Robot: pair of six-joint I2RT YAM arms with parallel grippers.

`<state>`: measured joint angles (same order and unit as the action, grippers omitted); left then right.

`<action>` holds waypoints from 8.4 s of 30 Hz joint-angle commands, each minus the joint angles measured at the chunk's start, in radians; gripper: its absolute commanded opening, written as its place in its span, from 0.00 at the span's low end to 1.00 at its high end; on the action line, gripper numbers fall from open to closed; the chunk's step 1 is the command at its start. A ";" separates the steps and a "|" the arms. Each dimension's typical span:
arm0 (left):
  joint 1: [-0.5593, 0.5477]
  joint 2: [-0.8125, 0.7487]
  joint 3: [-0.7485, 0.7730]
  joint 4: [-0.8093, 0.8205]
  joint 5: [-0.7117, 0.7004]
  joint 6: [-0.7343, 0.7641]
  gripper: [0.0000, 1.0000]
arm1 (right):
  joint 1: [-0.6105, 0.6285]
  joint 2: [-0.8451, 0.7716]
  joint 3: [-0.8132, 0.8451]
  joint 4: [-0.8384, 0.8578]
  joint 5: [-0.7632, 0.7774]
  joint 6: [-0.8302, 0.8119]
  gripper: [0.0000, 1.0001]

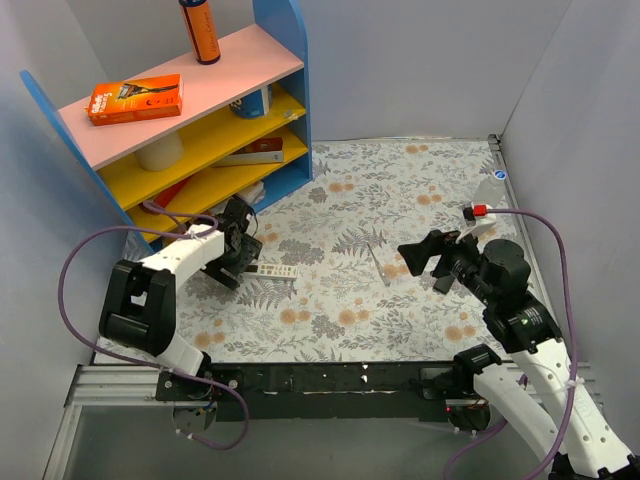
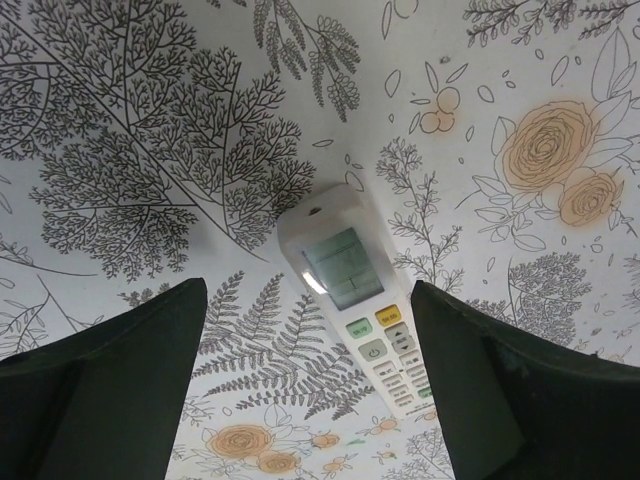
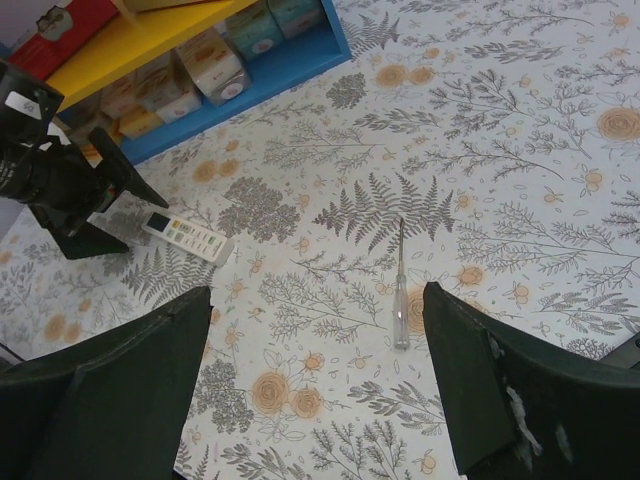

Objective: Unload the batteries from the remote control

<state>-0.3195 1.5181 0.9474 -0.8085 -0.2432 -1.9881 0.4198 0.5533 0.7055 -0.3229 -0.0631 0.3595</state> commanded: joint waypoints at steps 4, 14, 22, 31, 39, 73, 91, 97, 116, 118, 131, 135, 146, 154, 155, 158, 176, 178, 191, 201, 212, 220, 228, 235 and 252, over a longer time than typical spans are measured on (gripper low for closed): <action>-0.006 0.077 0.091 0.002 0.001 -0.400 0.82 | 0.002 -0.024 -0.024 0.087 -0.040 -0.011 0.92; -0.006 0.113 0.057 0.020 0.010 -0.394 0.70 | 0.002 -0.016 -0.029 0.093 -0.087 -0.056 0.93; -0.004 0.139 0.021 0.014 0.028 -0.377 0.56 | 0.004 0.014 -0.028 0.084 -0.248 -0.123 0.89; -0.006 0.077 -0.025 0.063 0.108 -0.255 0.15 | 0.002 0.060 -0.028 0.073 -0.256 -0.070 0.83; -0.009 -0.053 -0.067 0.160 0.203 -0.026 0.00 | 0.011 0.168 -0.116 0.292 -0.455 0.164 0.93; -0.016 -0.466 -0.581 1.536 1.004 0.181 0.00 | 0.323 0.718 -0.185 1.078 -0.731 0.412 0.91; -0.015 -0.458 -0.564 1.432 0.952 0.207 0.45 | 0.324 0.697 -0.199 1.092 -0.672 0.429 0.01; -0.016 -0.447 -0.536 1.314 0.941 0.232 0.65 | 0.324 0.708 -0.167 1.012 -0.643 0.368 0.01; -0.015 -0.204 -0.343 1.025 0.891 0.290 0.67 | 0.473 0.754 0.140 0.343 0.031 -0.091 0.01; -0.015 -0.199 -0.334 1.037 0.891 0.284 0.67 | 0.504 0.764 0.150 0.332 0.060 -0.103 0.01; -0.015 -0.116 -0.306 1.105 0.895 0.252 0.65 | 0.623 0.797 0.189 0.300 0.241 -0.113 0.01; -0.015 -0.102 -0.294 1.095 0.909 0.255 0.54 | 0.631 0.810 0.204 0.285 0.255 -0.110 0.01; 0.011 -0.107 -0.282 1.086 1.013 0.344 0.00 | 0.625 0.821 0.267 0.139 0.296 -0.019 0.64; 0.186 -0.254 -0.401 1.312 1.154 0.344 0.00 | 0.567 0.717 0.180 0.244 0.157 0.195 0.85; 0.192 -0.271 -0.413 1.306 1.142 0.351 0.00 | 0.559 0.706 0.163 0.266 0.131 0.258 0.85; 0.194 -0.344 -0.424 1.263 1.073 0.412 0.00 | 0.518 0.691 0.106 0.390 -0.016 0.358 0.84; 0.192 -0.734 -0.665 1.169 0.763 0.448 0.00 | 0.491 0.939 0.012 0.878 -0.297 0.696 0.79; 0.192 -0.740 -0.673 1.167 0.746 0.443 0.00 | 0.491 0.945 0.011 0.883 -0.270 0.703 0.78; 0.192 -0.743 -0.677 1.161 0.774 0.436 0.00 | 0.481 1.057 0.058 0.935 -0.234 0.739 0.75; 0.192 -0.745 -0.676 1.149 0.783 0.436 0.00 | 0.456 1.129 0.025 1.165 -0.303 0.828 0.76; 0.192 -0.737 -0.670 1.140 0.777 0.434 0.00 | 0.444 1.116 -0.011 1.180 -0.285 0.819 0.67; 0.192 -0.731 -0.654 1.120 0.769 0.439 0.00 | 0.444 1.100 -0.021 1.165 -0.281 0.779 0.43; 0.192 -0.711 -0.648 1.120 0.768 0.440 0.00 | 0.439 1.085 -0.054 1.183 -0.291 0.762 0.24; 0.192 -0.702 -0.641 1.112 0.765 0.440 0.00 | 0.427 1.080 -0.075 1.193 -0.337 0.753 0.54; 0.192 -0.674 -0.639 1.114 0.769 0.434 0.00 | 0.404 1.062 -0.127 1.216 -0.356 0.753 0.54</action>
<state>-0.1280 0.8322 0.2768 0.3069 0.5350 -1.5822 0.8322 1.6554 0.5934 0.8459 -0.4072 1.1255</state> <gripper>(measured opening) 0.219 0.572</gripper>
